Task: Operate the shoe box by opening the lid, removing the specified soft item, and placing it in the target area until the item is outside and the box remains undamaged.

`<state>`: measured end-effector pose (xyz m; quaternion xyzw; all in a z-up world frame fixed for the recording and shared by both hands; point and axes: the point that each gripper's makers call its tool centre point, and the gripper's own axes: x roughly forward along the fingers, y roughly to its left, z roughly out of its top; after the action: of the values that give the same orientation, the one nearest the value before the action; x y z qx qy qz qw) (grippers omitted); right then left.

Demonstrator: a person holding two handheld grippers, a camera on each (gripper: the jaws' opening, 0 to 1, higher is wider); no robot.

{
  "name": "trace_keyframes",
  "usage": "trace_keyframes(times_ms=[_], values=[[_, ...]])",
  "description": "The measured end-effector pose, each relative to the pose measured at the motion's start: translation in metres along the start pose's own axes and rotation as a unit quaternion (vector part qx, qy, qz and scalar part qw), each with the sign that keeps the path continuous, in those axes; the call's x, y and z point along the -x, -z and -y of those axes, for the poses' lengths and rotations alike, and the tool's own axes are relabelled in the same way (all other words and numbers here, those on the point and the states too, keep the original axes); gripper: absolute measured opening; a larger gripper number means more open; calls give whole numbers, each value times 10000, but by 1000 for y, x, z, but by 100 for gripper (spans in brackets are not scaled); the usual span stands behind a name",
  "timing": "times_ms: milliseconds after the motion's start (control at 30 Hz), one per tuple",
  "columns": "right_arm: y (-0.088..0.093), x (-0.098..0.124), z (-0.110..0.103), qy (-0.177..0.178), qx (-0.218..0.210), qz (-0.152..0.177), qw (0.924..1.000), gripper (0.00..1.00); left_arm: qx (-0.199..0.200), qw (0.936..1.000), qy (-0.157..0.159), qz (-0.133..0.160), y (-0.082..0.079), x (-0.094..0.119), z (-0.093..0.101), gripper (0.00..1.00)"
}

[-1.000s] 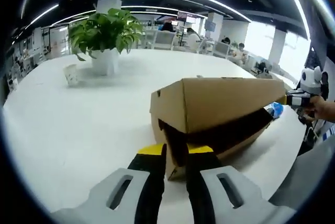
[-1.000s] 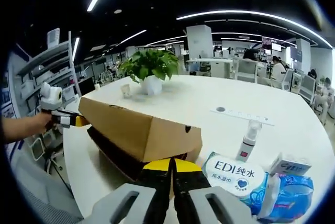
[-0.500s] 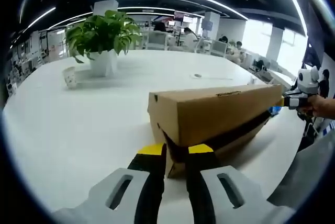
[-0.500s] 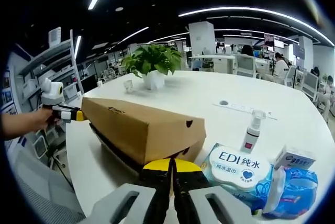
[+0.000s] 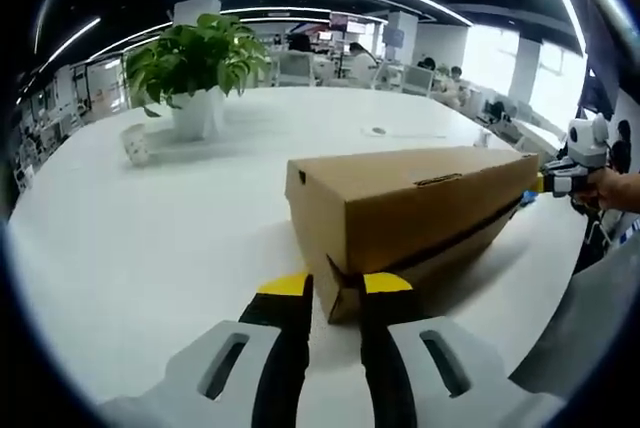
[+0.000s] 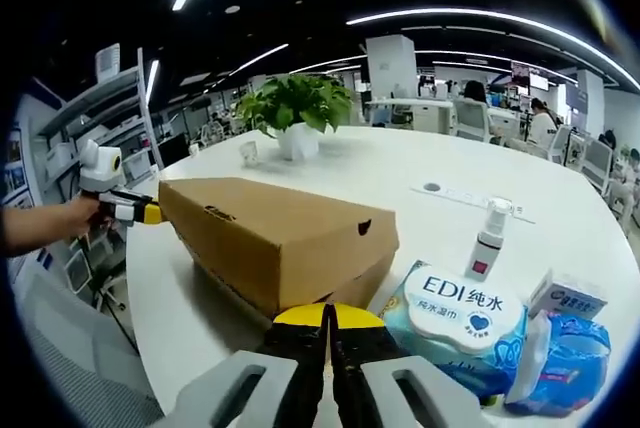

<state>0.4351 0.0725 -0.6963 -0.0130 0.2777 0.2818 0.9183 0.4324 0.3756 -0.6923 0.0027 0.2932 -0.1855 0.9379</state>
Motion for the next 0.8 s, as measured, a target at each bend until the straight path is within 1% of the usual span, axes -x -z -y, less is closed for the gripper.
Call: trace_keyframes(times_ms=[600,800], values=[[13,-2,0,-24,46,-158,9999,0,-4,9998,49,-183,15,0,1,18],[16,-3,-1,-44,42,-200,9998,0,-23,9995,74,-301,23,-1,2,18]])
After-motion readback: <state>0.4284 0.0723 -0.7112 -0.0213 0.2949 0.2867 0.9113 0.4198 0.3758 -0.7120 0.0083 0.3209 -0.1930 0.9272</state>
